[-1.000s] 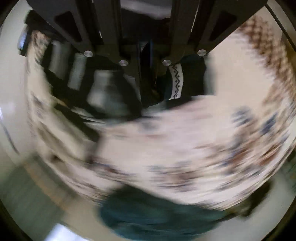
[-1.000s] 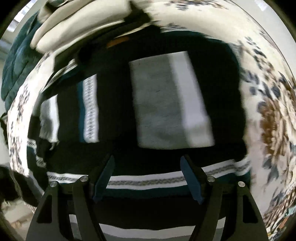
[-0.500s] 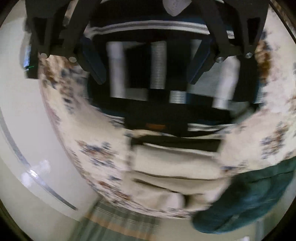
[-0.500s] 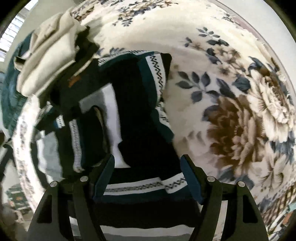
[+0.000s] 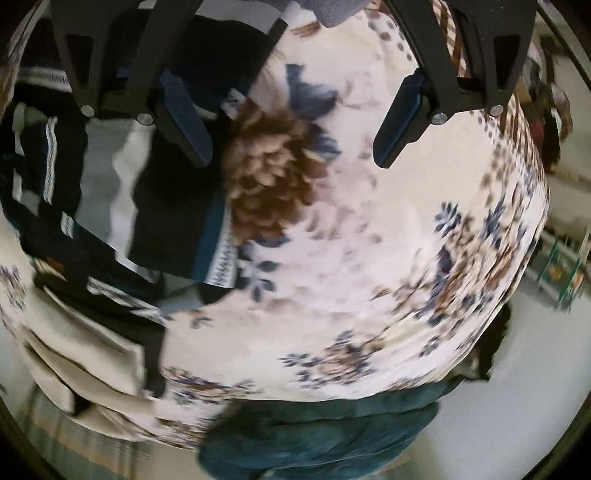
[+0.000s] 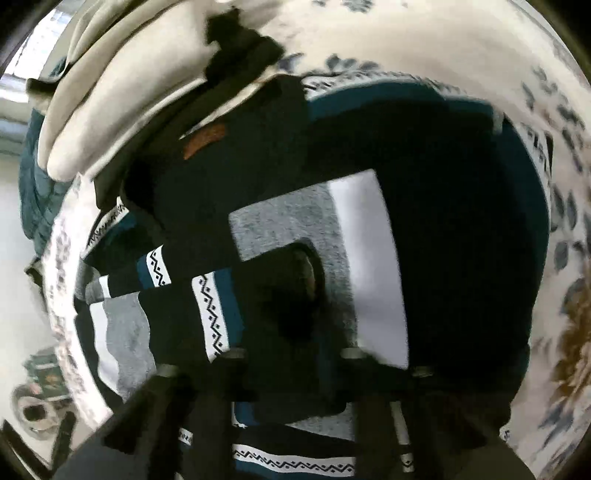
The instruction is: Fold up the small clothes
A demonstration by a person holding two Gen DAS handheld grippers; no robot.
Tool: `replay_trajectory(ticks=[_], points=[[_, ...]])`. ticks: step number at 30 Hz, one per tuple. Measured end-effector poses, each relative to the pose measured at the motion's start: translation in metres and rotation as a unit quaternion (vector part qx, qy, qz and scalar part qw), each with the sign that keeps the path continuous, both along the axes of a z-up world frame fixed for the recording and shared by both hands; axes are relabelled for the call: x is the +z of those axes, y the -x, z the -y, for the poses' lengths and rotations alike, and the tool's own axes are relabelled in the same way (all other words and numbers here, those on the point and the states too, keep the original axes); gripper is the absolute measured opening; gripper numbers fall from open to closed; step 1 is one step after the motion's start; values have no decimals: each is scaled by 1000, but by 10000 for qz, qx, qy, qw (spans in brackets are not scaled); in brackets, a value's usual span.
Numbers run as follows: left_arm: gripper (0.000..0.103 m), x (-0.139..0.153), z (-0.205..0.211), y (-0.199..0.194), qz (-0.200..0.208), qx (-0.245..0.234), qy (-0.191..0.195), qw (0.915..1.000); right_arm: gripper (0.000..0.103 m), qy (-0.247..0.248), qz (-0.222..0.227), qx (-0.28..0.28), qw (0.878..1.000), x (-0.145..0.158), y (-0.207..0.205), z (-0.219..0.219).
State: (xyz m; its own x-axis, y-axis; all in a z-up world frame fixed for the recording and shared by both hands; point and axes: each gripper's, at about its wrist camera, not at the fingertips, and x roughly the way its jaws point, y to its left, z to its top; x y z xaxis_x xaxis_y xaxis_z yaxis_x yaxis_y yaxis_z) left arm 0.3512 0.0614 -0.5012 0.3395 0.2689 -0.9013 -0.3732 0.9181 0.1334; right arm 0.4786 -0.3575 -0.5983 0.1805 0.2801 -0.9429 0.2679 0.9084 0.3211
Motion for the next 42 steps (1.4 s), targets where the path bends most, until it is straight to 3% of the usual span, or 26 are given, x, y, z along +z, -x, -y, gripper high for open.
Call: replay_trajectory(ticks=[4, 9, 14, 18, 21, 23, 25, 26, 28, 30, 34, 35, 37, 39, 42], points=[[89, 3, -11, -10, 164, 301, 185, 9992, 5, 468, 496, 42, 9977, 42, 12, 2], [89, 2, -5, -44, 308, 158, 286, 9990, 5, 1014, 517, -287, 9931, 70, 24, 49], [89, -13, 13, -90, 292, -106, 466, 9984, 5, 1347, 276, -784, 9874, 59, 24, 103], [89, -28, 28, -123, 218, -296, 500, 9981, 5, 1555, 255, -980, 9826, 53, 19, 120], [89, -45, 45, -147, 59, -590, 354, 9976, 5, 1702, 151, -932, 9809, 43, 13, 124], [89, -56, 54, -158, -79, -802, 226, 9965, 8, 1713, -191, -746, 9822, 28, 7, 124], [89, -68, 61, -167, -279, -1012, 54, 9945, 23, 1443, -496, -850, 9846, 22, 8, 130], [89, -73, 62, -170, -363, -1089, 24, 9934, 27, 1268, -445, -990, 9860, 27, 12, 133], [89, -77, 62, -173, -417, -1211, 1, 9918, 50, 981, -185, -1192, 9878, 42, 20, 137], [89, -77, 62, -174, -408, -1286, -27, 9908, 61, 734, 10, -1343, 9882, 53, 25, 140], [89, -77, 59, -176, -418, -1368, 41, 9897, 64, -26, -160, -1360, 9906, 37, 15, 140], [89, -77, 59, -176, -422, -1374, 56, 9896, 62, -134, -359, -1294, 9909, 30, 11, 137], [89, -77, 57, -179, -436, -1368, 103, 9896, 5, -113, -417, -1289, 9907, 27, 7, 129], [89, -75, 56, -180, -418, -1358, 131, 9898, 6, 3, -64, -1136, 9935, 43, 4, 118], [89, -70, 52, -183, -353, -1347, 170, 9901, 5, -59, 941, -897, 9915, 91, 7, 107]])
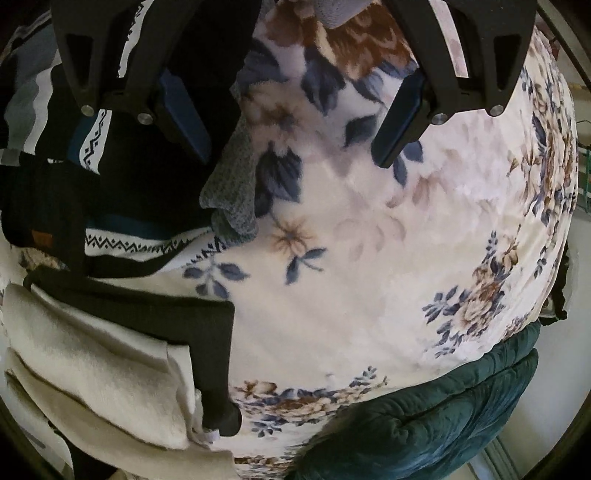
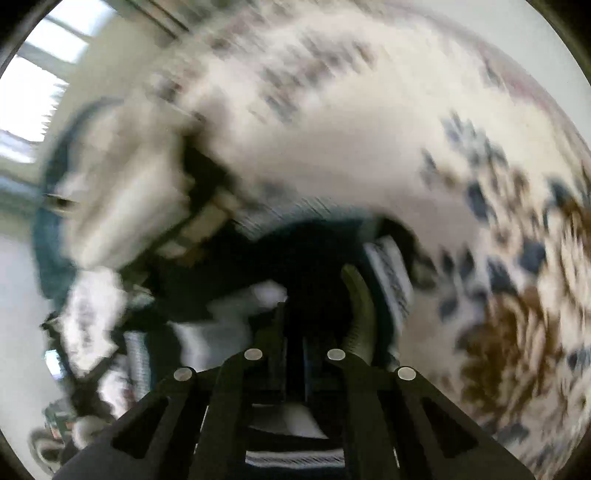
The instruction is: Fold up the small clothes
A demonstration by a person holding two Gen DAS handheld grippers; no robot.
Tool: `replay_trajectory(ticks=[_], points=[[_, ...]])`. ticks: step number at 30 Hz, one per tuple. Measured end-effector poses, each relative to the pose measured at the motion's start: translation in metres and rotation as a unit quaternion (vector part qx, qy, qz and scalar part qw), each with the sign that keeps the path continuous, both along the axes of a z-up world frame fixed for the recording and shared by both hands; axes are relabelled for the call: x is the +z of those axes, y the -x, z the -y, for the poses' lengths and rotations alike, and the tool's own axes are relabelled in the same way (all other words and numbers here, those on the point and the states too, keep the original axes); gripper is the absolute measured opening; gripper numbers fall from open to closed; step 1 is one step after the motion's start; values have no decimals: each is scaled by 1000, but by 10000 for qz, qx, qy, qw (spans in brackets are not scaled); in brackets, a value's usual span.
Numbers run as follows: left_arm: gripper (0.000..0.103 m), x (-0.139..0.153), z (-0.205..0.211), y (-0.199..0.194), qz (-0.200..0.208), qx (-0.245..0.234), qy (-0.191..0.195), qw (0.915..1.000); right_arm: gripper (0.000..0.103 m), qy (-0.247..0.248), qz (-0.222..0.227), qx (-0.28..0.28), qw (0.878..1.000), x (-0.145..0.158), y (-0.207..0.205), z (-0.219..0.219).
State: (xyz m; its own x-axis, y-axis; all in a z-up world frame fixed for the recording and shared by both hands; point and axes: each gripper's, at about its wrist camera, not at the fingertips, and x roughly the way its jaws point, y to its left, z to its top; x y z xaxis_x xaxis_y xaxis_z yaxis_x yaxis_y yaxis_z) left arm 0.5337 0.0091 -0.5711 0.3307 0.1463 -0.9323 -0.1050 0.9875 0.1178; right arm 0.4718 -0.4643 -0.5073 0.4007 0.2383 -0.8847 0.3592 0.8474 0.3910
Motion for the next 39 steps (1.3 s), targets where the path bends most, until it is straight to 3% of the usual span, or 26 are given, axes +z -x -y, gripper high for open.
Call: replay_trajectory(ticks=[3, 6, 7, 10, 12, 14, 18, 20, 23, 27, 31, 35, 39], points=[[89, 3, -3, 0, 44, 27, 31, 10000, 7, 637, -15, -60, 9979, 10, 4, 12], [89, 6, -7, 2, 42, 79, 75, 9999, 38, 1104, -994, -217, 9887, -26, 3, 32], [89, 8, -7, 4, 55, 86, 69, 9999, 38, 1166, -1133, -380, 9860, -30, 9, 39], [89, 16, -8, 12, 141, 64, 104, 9998, 39, 748, -724, -621, 9926, -16, 26, 41], [89, 19, -6, 18, 195, 27, 105, 9998, 45, 482, -270, -244, 9982, -6, 26, 18], [89, 15, -3, 23, 178, -16, 57, 9998, 53, 567, -126, 301, 9979, -11, 21, -12], [89, -16, -8, 21, -266, 108, -205, 9994, 53, 1061, -1211, 444, 9860, -74, 14, -34], [89, -38, -17, 16, -624, 226, -181, 9976, 53, 1142, -1472, 366, 9818, -94, 17, -32], [89, -27, -28, 16, -472, 416, 145, 9979, 53, 1246, -1362, 355, 9822, -78, 17, -36], [89, 17, -24, 31, 19, 361, 231, 9991, 69, 1128, -1085, 133, 9876, -32, 31, -30], [89, 63, 5, 61, 319, 152, 153, 9993, 70, 740, -1000, -67, 9922, 11, 64, -7], [89, 89, 59, 102, 207, -227, 306, 9991, 73, 486, -1166, -166, 9918, 34, 97, 29], [89, 84, 142, 161, -256, -875, 447, 9948, 73, 189, -1507, -60, 9884, 26, 135, 74]])
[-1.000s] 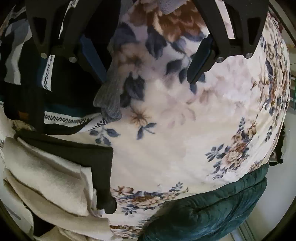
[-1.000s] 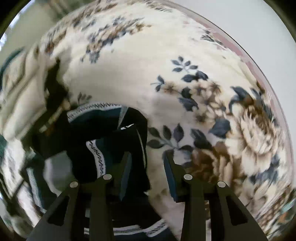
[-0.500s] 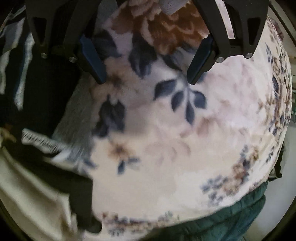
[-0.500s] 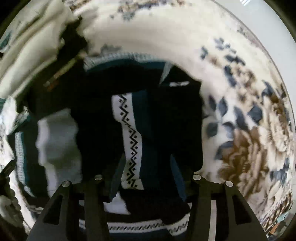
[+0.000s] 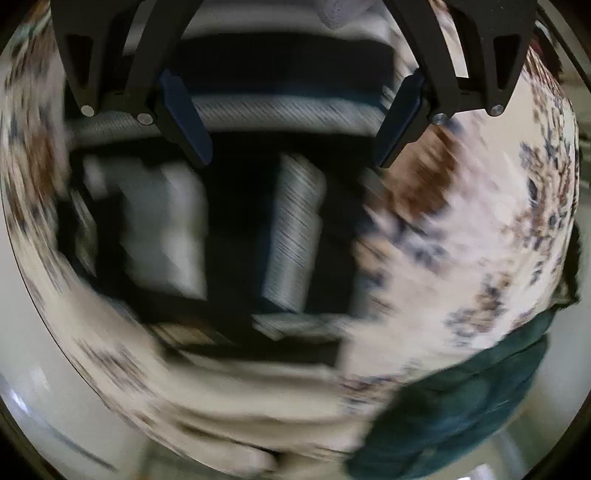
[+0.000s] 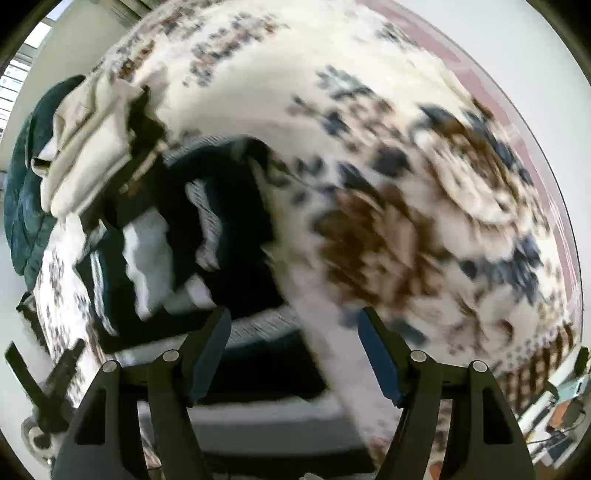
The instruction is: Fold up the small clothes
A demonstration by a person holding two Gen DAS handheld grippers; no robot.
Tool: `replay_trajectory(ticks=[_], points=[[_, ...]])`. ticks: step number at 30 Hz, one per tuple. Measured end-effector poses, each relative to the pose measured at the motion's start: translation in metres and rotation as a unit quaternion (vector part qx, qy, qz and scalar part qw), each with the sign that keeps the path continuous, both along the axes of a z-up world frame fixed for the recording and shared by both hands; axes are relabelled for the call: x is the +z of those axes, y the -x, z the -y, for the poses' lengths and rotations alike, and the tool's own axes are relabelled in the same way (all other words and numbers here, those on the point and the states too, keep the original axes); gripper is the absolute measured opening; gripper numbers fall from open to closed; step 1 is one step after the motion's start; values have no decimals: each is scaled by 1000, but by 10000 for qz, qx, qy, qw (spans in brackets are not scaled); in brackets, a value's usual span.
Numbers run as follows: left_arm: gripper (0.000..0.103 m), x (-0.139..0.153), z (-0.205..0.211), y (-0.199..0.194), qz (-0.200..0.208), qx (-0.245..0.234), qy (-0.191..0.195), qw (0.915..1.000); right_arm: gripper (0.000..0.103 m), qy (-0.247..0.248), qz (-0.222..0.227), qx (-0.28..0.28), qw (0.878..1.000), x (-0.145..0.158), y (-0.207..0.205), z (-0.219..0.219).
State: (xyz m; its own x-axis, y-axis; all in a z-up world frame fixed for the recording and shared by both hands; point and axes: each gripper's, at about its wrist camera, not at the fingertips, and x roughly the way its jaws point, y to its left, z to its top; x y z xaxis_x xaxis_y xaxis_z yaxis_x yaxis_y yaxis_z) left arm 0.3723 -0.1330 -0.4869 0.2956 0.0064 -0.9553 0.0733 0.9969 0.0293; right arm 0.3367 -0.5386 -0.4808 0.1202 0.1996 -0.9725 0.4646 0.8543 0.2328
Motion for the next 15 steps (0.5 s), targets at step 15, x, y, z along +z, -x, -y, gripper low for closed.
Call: replay_trajectory(ticks=[15], points=[[75, -122, 290, 219, -2082, -957, 258, 9731, 73, -630, -257, 956, 9931, -61, 8, 141]])
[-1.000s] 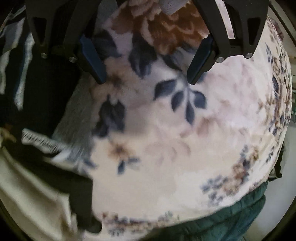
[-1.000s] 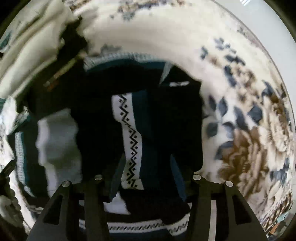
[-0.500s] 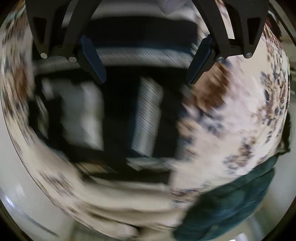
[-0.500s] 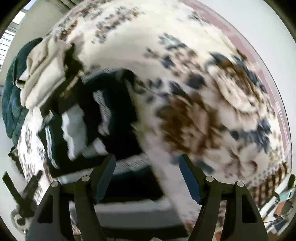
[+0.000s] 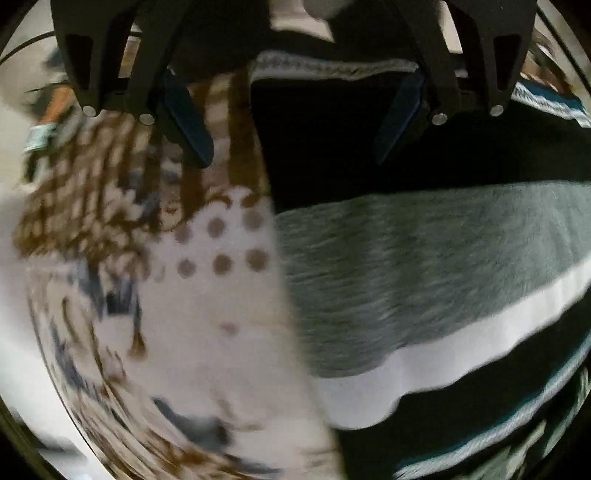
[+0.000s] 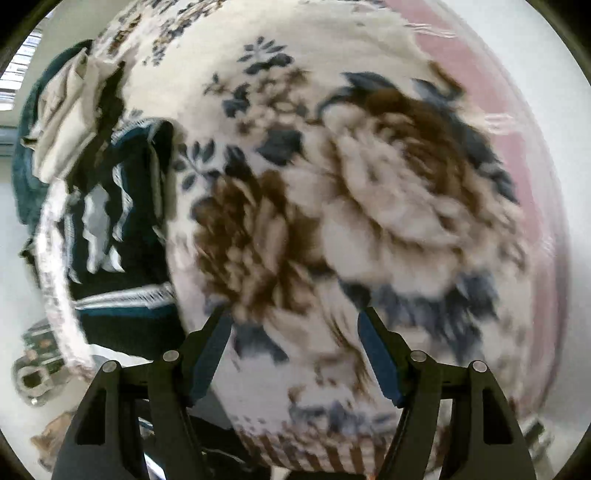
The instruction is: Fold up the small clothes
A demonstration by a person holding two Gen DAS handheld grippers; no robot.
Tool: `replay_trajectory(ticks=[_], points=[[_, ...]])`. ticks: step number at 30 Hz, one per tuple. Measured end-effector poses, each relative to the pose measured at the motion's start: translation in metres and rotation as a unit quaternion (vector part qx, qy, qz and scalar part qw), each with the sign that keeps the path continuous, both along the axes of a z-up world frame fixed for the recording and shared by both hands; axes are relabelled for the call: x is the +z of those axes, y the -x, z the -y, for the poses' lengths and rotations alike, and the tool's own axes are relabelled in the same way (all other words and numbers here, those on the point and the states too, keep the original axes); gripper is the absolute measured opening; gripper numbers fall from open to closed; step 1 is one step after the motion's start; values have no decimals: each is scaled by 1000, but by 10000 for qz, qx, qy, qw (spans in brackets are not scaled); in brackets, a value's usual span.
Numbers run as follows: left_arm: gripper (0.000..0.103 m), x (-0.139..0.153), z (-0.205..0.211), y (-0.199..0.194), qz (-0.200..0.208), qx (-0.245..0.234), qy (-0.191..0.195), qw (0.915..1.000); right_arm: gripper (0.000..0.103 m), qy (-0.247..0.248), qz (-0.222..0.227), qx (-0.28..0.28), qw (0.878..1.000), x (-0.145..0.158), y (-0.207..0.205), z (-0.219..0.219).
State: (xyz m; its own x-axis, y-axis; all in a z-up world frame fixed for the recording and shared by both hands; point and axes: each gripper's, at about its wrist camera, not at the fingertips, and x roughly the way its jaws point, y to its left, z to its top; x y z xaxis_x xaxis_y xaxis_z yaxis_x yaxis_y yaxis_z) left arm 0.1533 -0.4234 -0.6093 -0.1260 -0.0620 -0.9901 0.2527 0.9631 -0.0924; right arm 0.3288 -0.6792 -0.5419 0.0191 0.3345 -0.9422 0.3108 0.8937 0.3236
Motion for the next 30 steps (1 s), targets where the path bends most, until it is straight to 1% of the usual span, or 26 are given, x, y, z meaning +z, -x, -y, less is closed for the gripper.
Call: replay_trajectory(ticks=[1, 2, 3, 4, 5, 6, 7, 9, 11, 12, 13, 14, 16, 17, 18, 19, 21, 23, 27, 30], points=[[58, -3, 5, 1, 109, -180, -328, 9992, 73, -230, 68, 11, 9997, -7, -12, 0], [51, -2, 5, -1, 180, -179, -340, 9991, 73, -490, 155, 13, 9987, -14, -26, -2], [32, 2, 0, -4, 288, -81, -263, 9992, 73, -764, 222, 34, 9968, -22, -43, -6], [9, 7, -6, -7, 394, 24, -242, 9989, 73, -962, 264, 68, 9950, -29, -57, -10], [5, 10, -10, -9, 434, 73, -249, 9987, 73, -1131, 312, 75, 9931, -37, -74, -15], [5, 14, -16, -11, 457, 162, -166, 9987, 73, -1282, 342, 58, 9911, -44, -90, -19], [5, 22, -26, -12, 477, 369, -7, 9982, 73, -1494, 354, 24, 9881, -54, -110, -24], [5, 31, -38, -15, 552, 504, 29, 9972, 73, -1714, 355, -87, 9845, -68, -139, -34], [5, 44, -47, -14, 636, 633, 143, 9959, 71, -1948, 308, -221, 9801, -84, -168, -42], [5, 50, -51, -14, 674, 701, 169, 9951, 64, -2039, 256, -252, 9783, -93, -181, -48], [4, 57, -53, -10, 728, 746, 215, 9943, 45, -2160, 193, -298, 9757, -103, -194, -55], [4, 63, -55, -9, 766, 792, 235, 9936, 38, -2285, 129, -321, 9729, -109, -203, -61], [4, 76, -62, -8, 823, 967, 330, 9914, 31, -2506, -112, -332, 9675, -124, -217, -77], [4, 82, -66, -6, 863, 1034, 366, 9902, 24, -2549, -200, -360, 9661, -130, -222, -85], [4, 87, -70, -6, 907, 1082, 389, 9892, 4, -2472, -238, -379, 9679, -132, -225, -91], [4, 92, -74, -5, 956, 1141, 409, 9880, 4, -2397, -202, -367, 9699, -129, -227, -98], [4, 102, -84, -4, 1008, 1308, 510, 9850, 4, -2120, -94, -274, 9768, -113, -230, -110], [4, 111, -101, -6, 1105, 1430, 592, 9818, 4, -1965, -5, -138, 9804, -88, -233, -123], [4, 130, -144, -7, 1184, 1766, 816, 9737, 4, -1614, 238, 381, 9859, -21, -246, -161], [4, 145, -192, -10, 1237, 2242, 1053, 9609, 4, -1248, 362, 846, 9879, 28, -258, -205]])
